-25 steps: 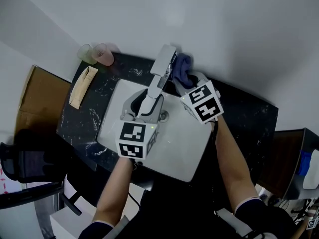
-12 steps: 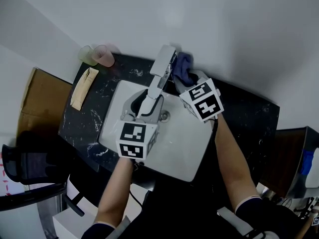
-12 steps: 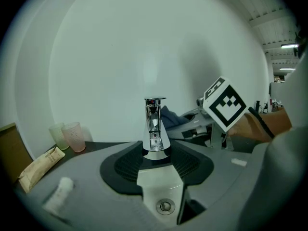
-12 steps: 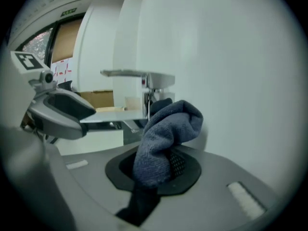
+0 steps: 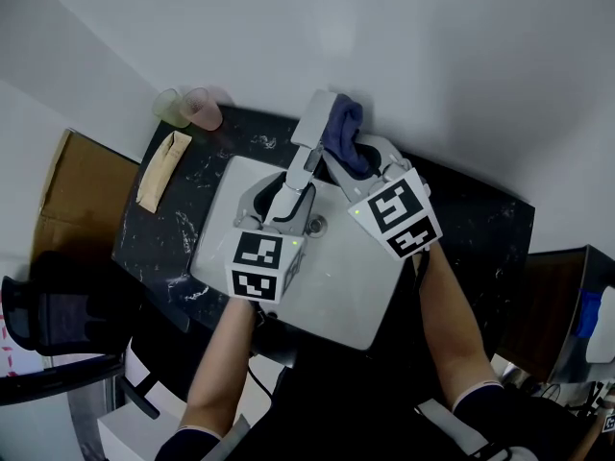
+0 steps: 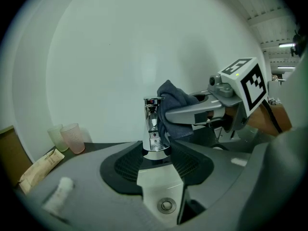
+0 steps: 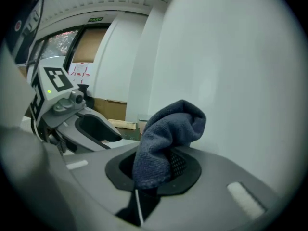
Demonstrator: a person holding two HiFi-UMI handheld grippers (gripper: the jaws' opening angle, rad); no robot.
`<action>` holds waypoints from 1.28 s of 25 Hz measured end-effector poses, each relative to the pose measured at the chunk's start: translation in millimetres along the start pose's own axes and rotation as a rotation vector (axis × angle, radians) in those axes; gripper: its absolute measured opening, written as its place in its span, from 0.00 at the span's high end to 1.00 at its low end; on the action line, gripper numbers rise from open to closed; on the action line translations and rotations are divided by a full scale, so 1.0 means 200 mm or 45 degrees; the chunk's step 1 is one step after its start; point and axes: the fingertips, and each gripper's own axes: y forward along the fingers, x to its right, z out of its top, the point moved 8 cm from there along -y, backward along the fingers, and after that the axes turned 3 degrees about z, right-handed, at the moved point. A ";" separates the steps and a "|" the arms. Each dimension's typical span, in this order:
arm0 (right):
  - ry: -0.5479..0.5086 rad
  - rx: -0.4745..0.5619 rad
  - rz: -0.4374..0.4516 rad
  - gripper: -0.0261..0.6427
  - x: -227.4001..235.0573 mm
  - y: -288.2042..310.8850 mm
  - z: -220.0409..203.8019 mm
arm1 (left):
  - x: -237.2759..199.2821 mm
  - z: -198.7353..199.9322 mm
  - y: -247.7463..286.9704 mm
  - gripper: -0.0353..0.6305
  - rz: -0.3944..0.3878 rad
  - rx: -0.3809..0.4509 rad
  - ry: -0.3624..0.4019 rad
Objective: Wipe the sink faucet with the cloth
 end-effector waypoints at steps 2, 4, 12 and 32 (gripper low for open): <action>-0.061 0.014 0.029 0.87 -0.05 -0.01 0.02 | 0.00 0.00 0.00 0.67 -0.002 0.009 0.021; -0.115 0.011 0.045 0.87 -0.09 -0.02 0.03 | -0.01 0.01 0.01 0.67 0.000 0.024 0.057; -0.199 -0.004 0.119 0.87 -0.20 -0.08 0.03 | -0.01 -0.01 0.00 0.67 -0.033 0.035 0.098; -0.103 0.017 0.180 0.87 -0.24 -0.03 -0.10 | -0.03 -0.03 -0.07 0.72 -0.054 0.015 0.128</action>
